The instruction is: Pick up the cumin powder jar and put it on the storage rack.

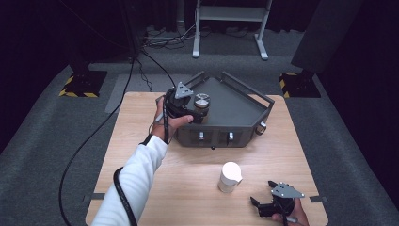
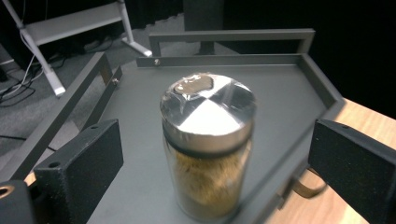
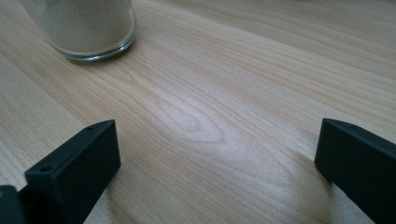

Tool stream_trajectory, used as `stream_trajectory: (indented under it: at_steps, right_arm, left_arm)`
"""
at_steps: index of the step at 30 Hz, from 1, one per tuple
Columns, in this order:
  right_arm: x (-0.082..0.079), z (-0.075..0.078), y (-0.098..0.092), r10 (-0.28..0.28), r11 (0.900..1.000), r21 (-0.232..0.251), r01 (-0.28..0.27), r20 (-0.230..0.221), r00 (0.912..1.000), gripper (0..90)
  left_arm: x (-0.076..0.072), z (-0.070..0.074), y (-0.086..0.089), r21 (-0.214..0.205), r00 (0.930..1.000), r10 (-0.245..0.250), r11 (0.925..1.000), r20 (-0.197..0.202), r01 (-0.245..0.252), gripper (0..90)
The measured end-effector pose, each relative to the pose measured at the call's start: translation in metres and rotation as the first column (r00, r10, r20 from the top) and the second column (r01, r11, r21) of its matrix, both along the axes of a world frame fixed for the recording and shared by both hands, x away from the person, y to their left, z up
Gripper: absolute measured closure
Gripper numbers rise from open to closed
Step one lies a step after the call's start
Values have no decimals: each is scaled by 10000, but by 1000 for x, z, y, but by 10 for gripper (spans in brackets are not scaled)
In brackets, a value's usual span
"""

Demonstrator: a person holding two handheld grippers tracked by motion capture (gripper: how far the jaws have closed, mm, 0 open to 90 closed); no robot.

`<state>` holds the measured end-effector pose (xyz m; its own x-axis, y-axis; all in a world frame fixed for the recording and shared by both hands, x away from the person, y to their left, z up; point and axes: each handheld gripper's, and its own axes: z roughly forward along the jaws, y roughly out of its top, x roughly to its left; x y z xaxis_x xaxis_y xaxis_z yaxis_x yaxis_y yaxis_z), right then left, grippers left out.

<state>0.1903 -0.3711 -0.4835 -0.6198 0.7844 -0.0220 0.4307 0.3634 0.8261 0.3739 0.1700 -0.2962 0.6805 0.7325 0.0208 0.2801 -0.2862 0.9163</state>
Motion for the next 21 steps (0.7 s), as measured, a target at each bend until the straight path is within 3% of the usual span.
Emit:
stream_trajectory:
  at_steps: [6, 12, 21]
  right_arm:
    - [0, 0, 0, -15, 10000, 3, 15, 4, 10000, 0]
    - [0, 0, 0, -28, 10000, 17, 28, -7, 10000, 0]
    - [0, 0, 1, -32, 10000, 6, 32, -4, 10000, 0]
  left_arm:
    - [-25, -4, 16, -122, 9992, 38, 9999, 391, -33, 23]
    - [-46, -11, 31, -23, 9991, -190, 9998, 374, 191, 23]
    - [-75, -33, 46, 147, 9992, -297, 9995, 251, 294, 23]
